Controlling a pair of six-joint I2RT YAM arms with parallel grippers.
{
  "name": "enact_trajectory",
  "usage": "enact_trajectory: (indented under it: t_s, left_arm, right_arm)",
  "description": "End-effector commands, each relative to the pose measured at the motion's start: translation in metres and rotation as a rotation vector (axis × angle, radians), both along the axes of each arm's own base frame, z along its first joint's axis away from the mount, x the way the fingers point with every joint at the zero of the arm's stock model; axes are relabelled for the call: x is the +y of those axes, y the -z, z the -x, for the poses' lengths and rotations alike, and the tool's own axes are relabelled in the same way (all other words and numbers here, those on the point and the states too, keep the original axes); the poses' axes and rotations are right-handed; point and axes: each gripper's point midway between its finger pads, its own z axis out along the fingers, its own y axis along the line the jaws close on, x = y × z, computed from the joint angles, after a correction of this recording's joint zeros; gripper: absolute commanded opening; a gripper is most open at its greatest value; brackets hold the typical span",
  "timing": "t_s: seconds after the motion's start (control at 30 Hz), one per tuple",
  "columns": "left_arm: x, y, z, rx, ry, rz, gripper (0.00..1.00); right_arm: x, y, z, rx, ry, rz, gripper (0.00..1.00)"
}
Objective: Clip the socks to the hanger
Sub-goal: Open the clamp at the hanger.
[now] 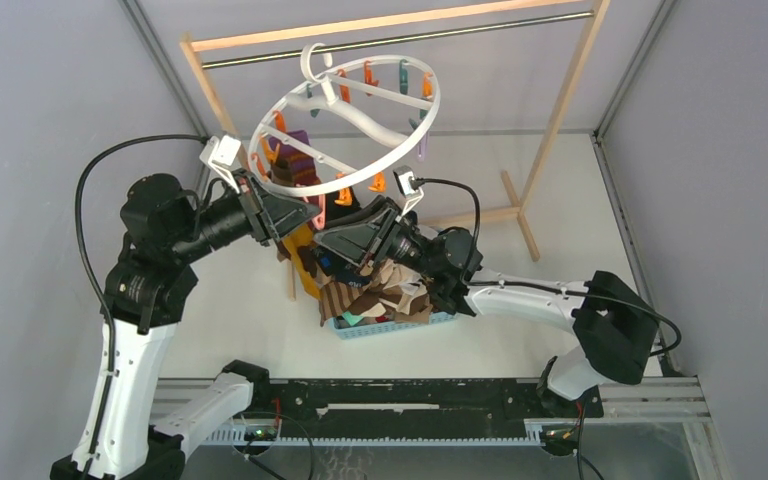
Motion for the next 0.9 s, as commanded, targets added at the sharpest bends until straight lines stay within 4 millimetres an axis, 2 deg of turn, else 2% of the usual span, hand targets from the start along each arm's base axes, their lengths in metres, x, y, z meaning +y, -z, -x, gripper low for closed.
enact_trajectory:
  t_s: [0.0,0.2,0.3,0.33,0.43,0.67,0.8,0.87]
  left_arm:
    - [0.002,-0.024,0.014,-0.081,0.023,0.021,0.12]
    - [0.003,-0.024,0.016,-0.081,0.024,0.020,0.13]
    - [0.003,-0.022,0.018,-0.079,0.024,0.019,0.14]
    - [0.003,-0.022,0.019,-0.078,0.025,0.019,0.14]
    - [0.004,-0.020,0.021,-0.076,0.026,0.017,0.14]
    - [0.005,-0.021,0.022,-0.080,0.025,0.016,0.13]
    - [0.005,-0.022,0.023,-0.082,0.024,0.016,0.14]
    - [0.006,-0.023,0.023,-0.081,0.015,0.016,0.18]
  right_arm:
    - [-0.012,-0.041,0.006,-0.028,-0.042,-0.149,0.46]
    - [-0.010,-0.041,0.001,-0.005,-0.045,-0.163,0.24]
    - [-0.011,-0.041,-0.003,0.014,-0.043,-0.181,0.19]
    - [-0.011,-0.042,-0.004,0.022,-0.047,-0.188,0.20]
    - [-0.008,-0.042,-0.003,0.025,-0.058,-0.191,0.31]
    - [-0.007,-0.045,-0.004,0.024,-0.044,-0.189,0.37]
    - [-0.007,-0.044,-0.005,0.014,-0.030,-0.177,0.14]
    - [-0.005,-0.042,-0.007,0.016,-0.021,-0.158,0.06]
